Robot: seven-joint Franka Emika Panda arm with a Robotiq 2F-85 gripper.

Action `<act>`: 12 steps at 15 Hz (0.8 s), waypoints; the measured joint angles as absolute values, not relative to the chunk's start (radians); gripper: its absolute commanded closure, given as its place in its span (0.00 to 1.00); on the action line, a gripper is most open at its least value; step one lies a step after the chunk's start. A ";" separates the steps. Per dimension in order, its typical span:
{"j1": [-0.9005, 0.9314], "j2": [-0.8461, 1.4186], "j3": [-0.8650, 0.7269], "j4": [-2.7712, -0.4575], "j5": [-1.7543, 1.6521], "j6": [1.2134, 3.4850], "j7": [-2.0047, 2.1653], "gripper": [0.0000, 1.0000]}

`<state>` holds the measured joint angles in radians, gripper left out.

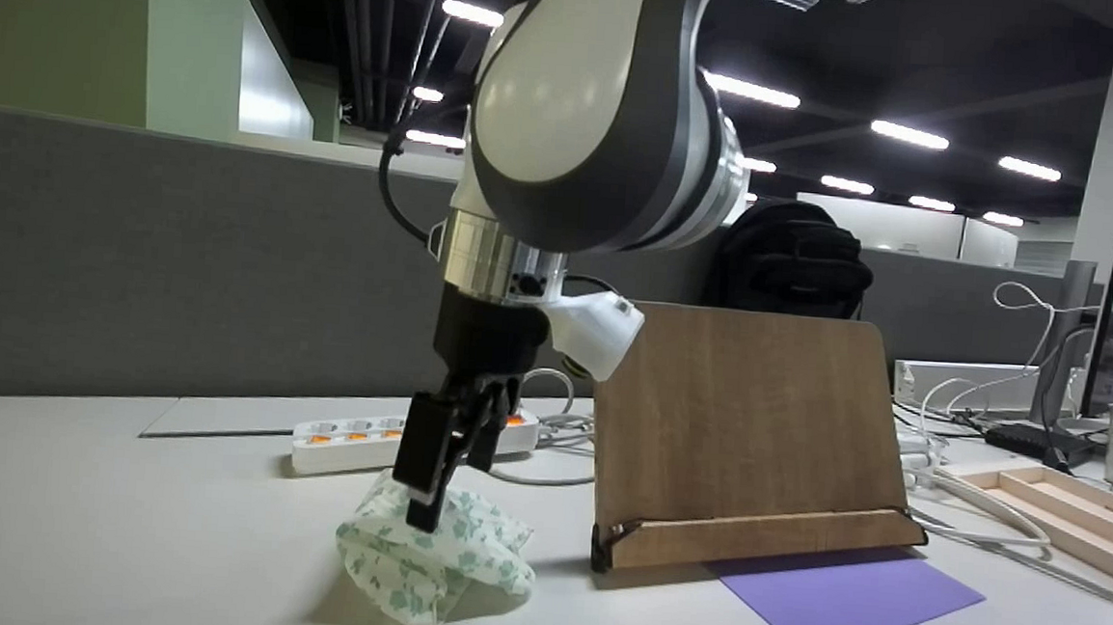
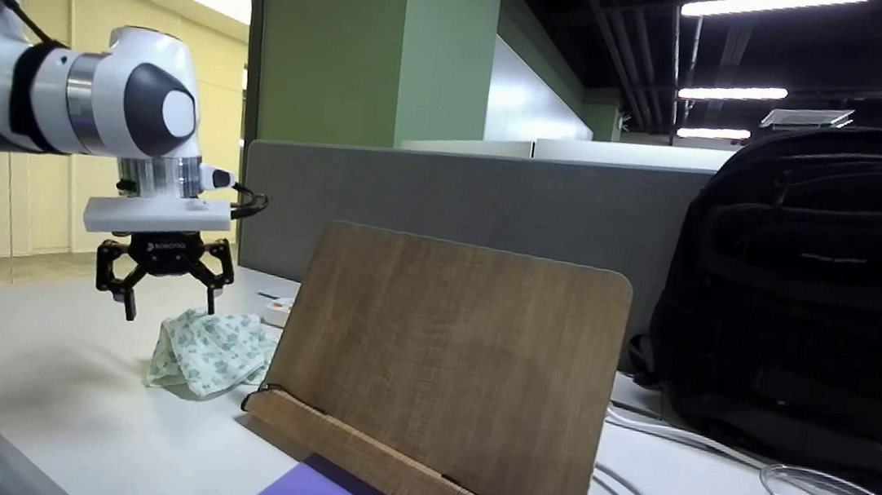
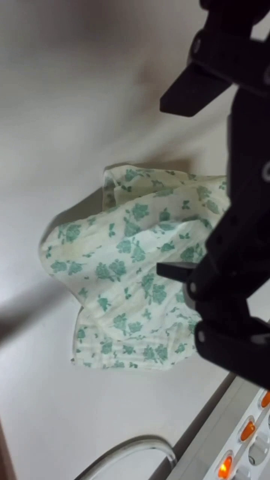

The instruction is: Put the towel on the wooden object

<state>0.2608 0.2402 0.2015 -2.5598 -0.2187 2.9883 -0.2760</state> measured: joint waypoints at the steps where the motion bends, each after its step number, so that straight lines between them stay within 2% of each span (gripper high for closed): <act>1: 0.264 0.267 0.198 -2.544 -0.230 3.001 -0.279 0.34; 10: 0.249 0.386 0.212 -2.464 -0.241 3.049 -0.306 0.95; 12: 0.229 0.385 0.234 -2.462 -0.238 3.049 -0.307 1.00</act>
<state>0.2288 0.3849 0.2336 -2.4616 -0.2376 3.0488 -0.3069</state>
